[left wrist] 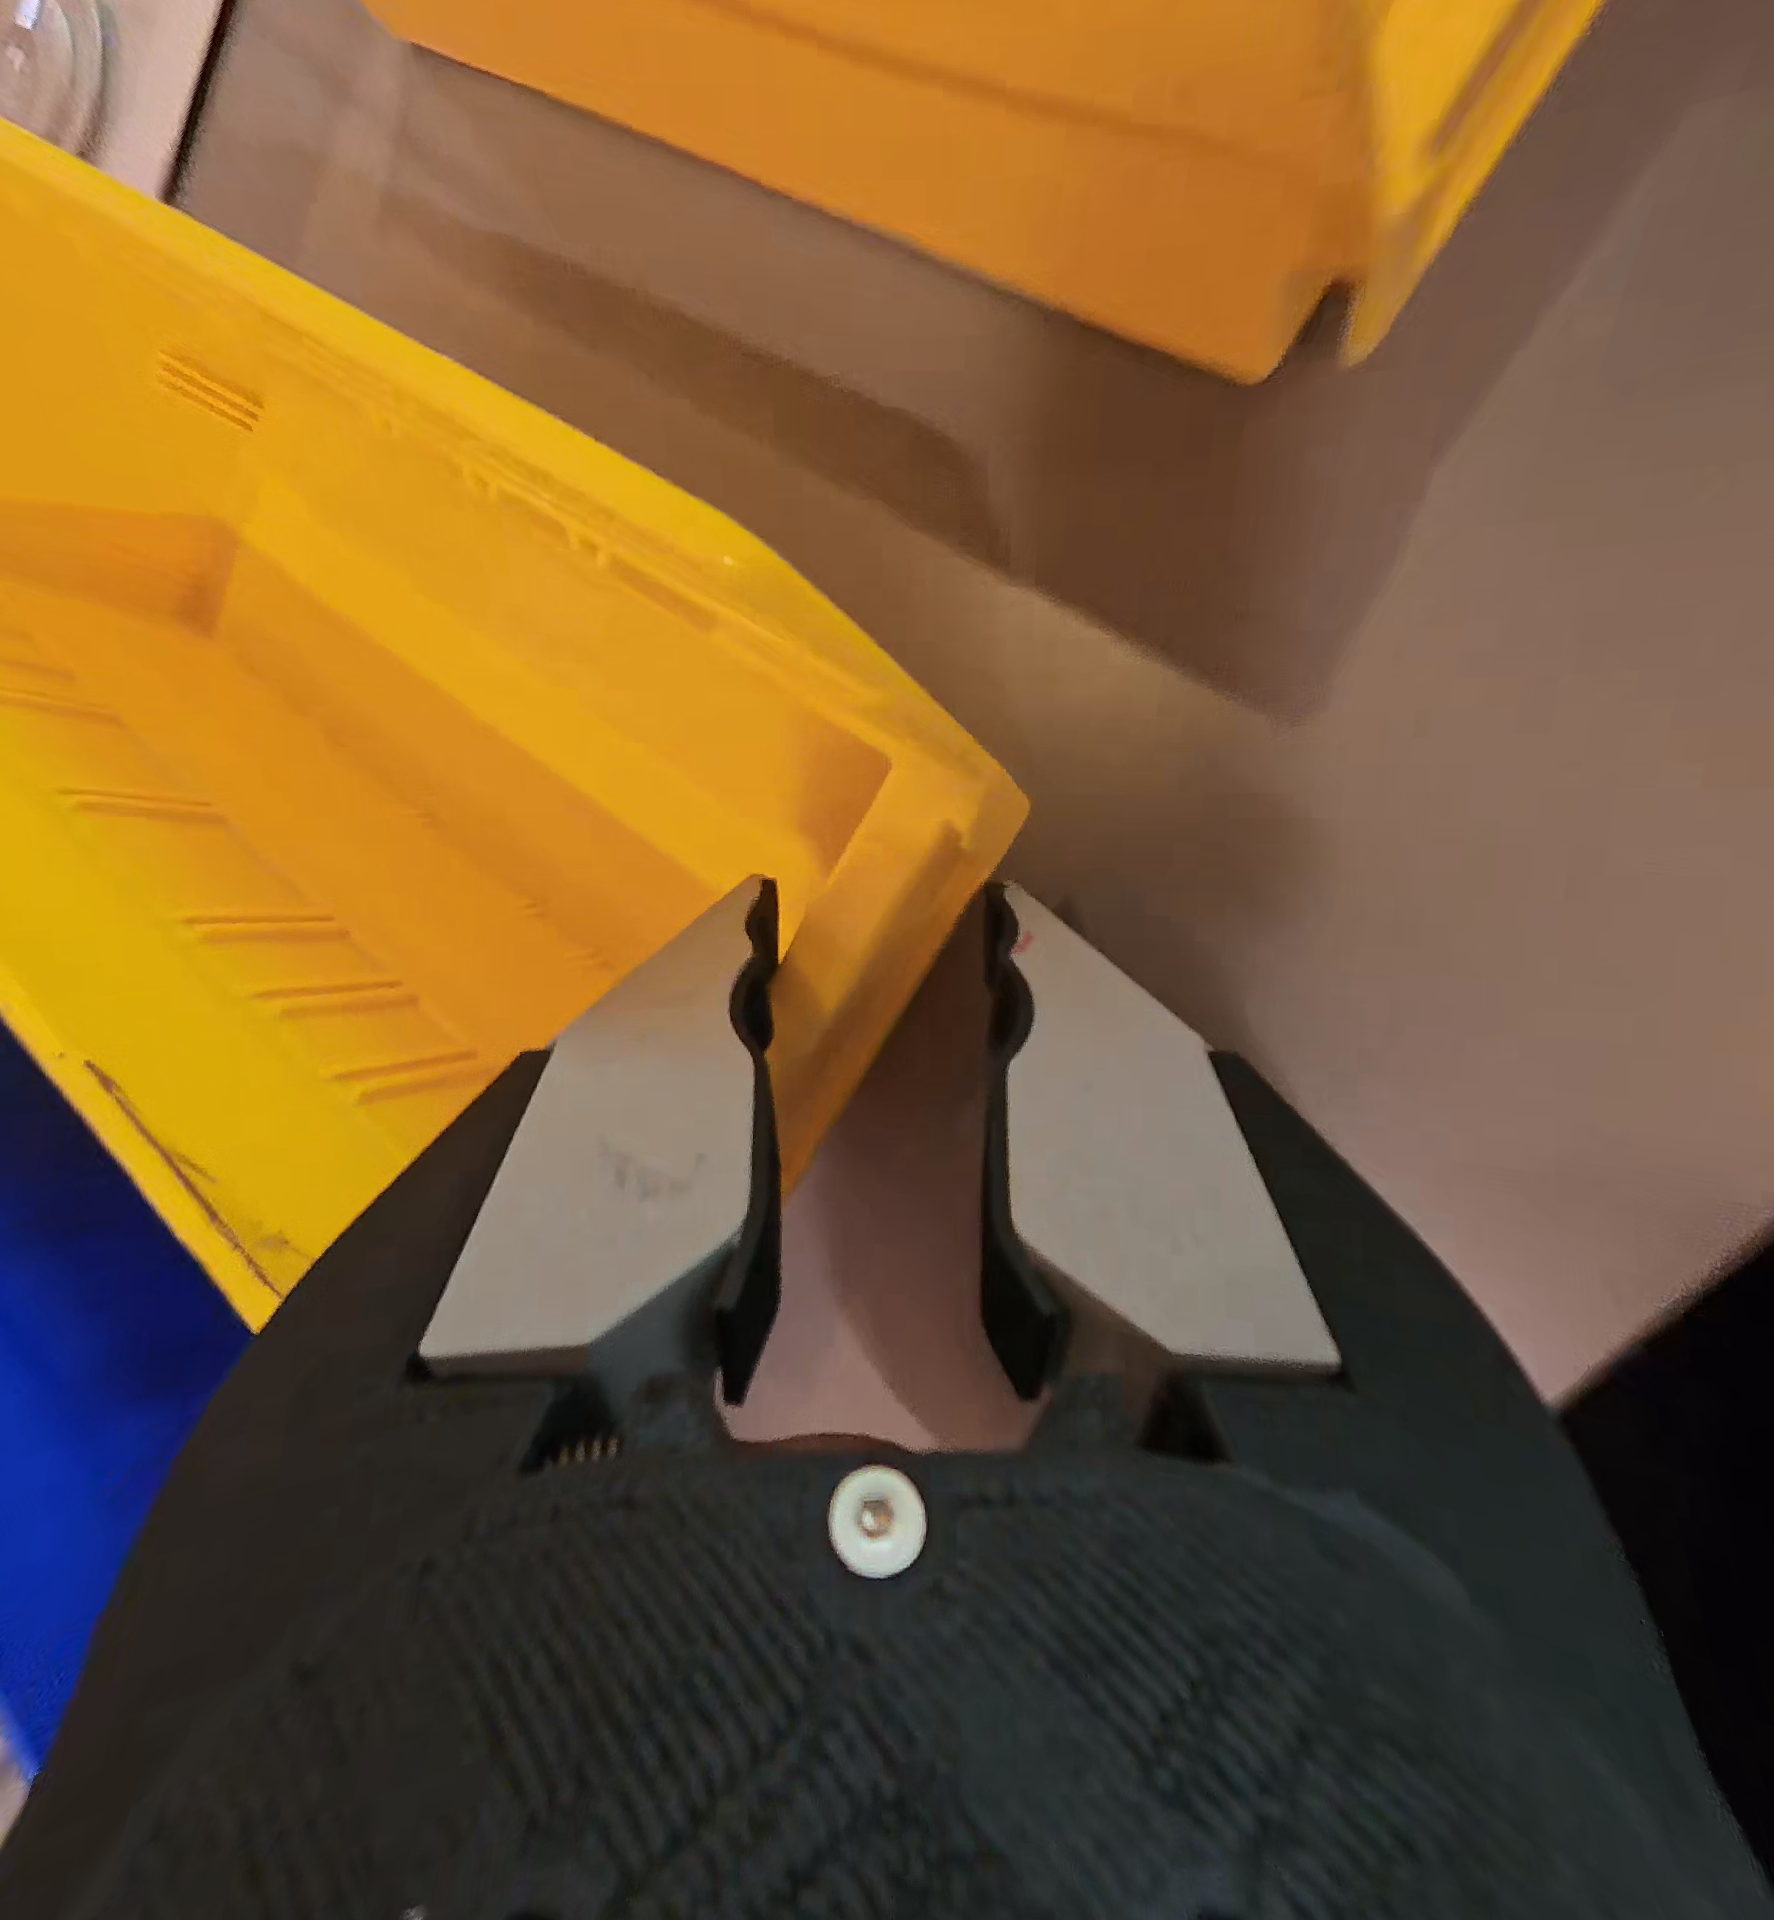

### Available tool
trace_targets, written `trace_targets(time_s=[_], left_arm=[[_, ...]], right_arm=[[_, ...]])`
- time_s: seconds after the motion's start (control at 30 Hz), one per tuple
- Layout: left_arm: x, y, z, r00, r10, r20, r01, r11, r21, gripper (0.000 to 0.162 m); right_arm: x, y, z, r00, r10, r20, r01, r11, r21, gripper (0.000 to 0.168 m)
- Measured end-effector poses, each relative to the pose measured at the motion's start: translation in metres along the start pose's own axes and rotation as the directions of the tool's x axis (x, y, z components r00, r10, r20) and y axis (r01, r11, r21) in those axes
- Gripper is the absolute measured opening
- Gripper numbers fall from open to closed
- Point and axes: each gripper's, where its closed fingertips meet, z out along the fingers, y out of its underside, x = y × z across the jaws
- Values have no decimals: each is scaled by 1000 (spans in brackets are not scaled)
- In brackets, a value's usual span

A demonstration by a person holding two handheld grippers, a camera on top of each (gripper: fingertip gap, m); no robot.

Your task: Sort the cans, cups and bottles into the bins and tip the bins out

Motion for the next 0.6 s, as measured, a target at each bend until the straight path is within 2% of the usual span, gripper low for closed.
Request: trace_targets(time_s=[0.07,0.13,0.2,0.27,0.33,0.4,0.53,0.6], left_arm=[[13,-9,-15,998,-29,-48,32,998,61,40],[26,-29,-38,998,-15,-56,25,983,185,40],[42,-52,-59,996,19,-88,9,952,305,40],[49,-70,-65,993,46,-105,-4,931,366,39],[50,-83,-56,992,47,-113,-3,931,366,40],[59,-94,-45,987,49,-156,9,936,351,42],[62,-114,-33,994,42,-104,-1,929,370,38],[67,-117,-35,993,29,-112,16,926,377,40]], right_arm=[[-1,1,0,999,-19,-45,20,1000,17,61],[0,-1,-4,997,-35,-75,40,997,67,60],[3,-5,-7,997,-23,-79,32,992,120,63],[6,-5,-6,998,-4,-63,13,991,131,62],[9,0,-1,998,38,-53,-31,992,123,50],[25,2,-2,987,84,-140,-63,987,148,13],[29,5,-7,972,163,-172,-134,977,167,12],[35,9,-11,949,172,-266,-139,981,136,3]])
